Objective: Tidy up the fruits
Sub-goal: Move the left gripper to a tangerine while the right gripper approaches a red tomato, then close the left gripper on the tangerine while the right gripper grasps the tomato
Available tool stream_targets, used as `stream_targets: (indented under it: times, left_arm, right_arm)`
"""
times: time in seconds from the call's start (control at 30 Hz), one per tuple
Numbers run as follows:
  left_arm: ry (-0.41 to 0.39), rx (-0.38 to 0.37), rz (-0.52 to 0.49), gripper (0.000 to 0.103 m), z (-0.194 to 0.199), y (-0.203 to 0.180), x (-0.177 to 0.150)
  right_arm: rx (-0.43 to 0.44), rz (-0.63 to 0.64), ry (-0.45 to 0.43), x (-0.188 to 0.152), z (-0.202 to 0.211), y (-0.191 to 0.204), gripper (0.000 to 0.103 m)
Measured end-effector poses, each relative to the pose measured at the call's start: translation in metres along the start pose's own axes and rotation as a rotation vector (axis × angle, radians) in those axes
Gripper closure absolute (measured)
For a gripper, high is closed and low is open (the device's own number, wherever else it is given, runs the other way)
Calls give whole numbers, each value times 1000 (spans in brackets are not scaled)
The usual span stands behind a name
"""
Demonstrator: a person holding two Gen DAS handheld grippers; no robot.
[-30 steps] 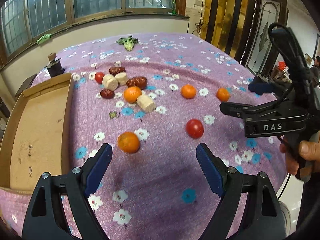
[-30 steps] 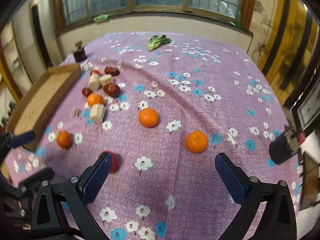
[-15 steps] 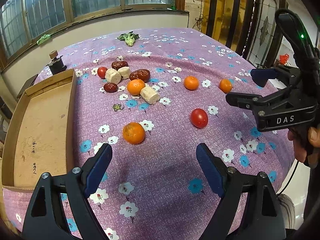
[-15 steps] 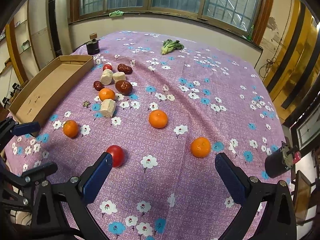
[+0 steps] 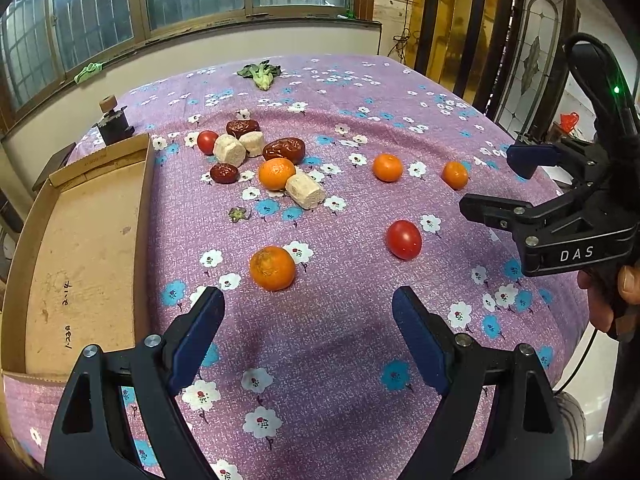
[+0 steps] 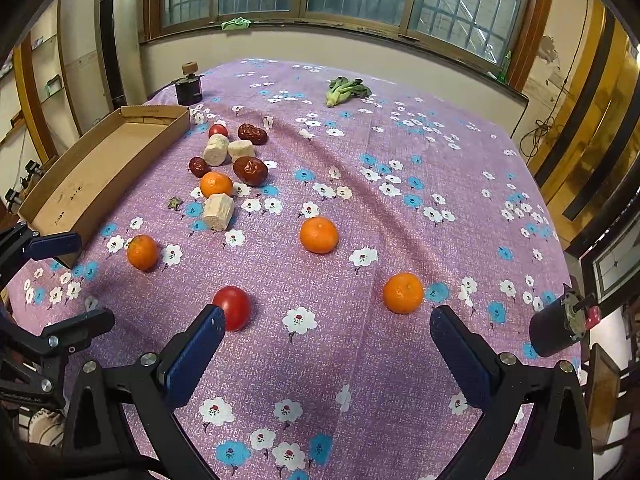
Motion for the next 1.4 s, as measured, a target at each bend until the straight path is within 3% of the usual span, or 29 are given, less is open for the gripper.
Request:
stream_targets:
  times: [0.3,0.43,0.57,0.77,0.87,0.93,1.0,1.07,1.13,1.17,1.4]
  left_arm:
    - [14,-4,13,17,-8,8,0]
    - [23,-11,32,17,-16,15,2]
    - [31,-14,48,17,-24,21,6]
    - [35,-3,45,17,-36,25,12]
    - [49,7,42,17,-46,26,14]
    - [63,9,51,21,-53,28,14]
    - [86,4,60,41,-60,30,13]
    - [116,6,65,53,-69,32,10]
    - [107,40,43,63,-69,32,9]
    - [106,45,43,71,-69,33,9]
    - [106,69,76,74,-57,40,3]
  right_arm:
    - [8,9,12,-3,-4,1,0]
    - [109,-6,5,-4,-5,3,2]
    - [218,-7,23,-9,-11,15,11]
    - [291,29,71,-15,-28,40,33]
    - [310,47,82,-15,-37,51,36]
    - [314,48,94,-14,-45,54,39]
    - [321,42,110,-14,-52,56,48]
    - [316,42,98,-12,-54,57,50]
    - [305,41,94,-12,-55,56,59]
    - [297,38,93,-11,-56,55,70]
    - [308,-11,78,-11,-42,46,73]
Point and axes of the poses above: each gripper's, at about its wrist camera, not at the fingertips, and z roughly against the way its jaws point, y to its left, x to its top, the point moved 5 cm from there along -z, roughly the way its jaws point, and after that the axes turned 4 degrees about -x, right-handed, at the moved point
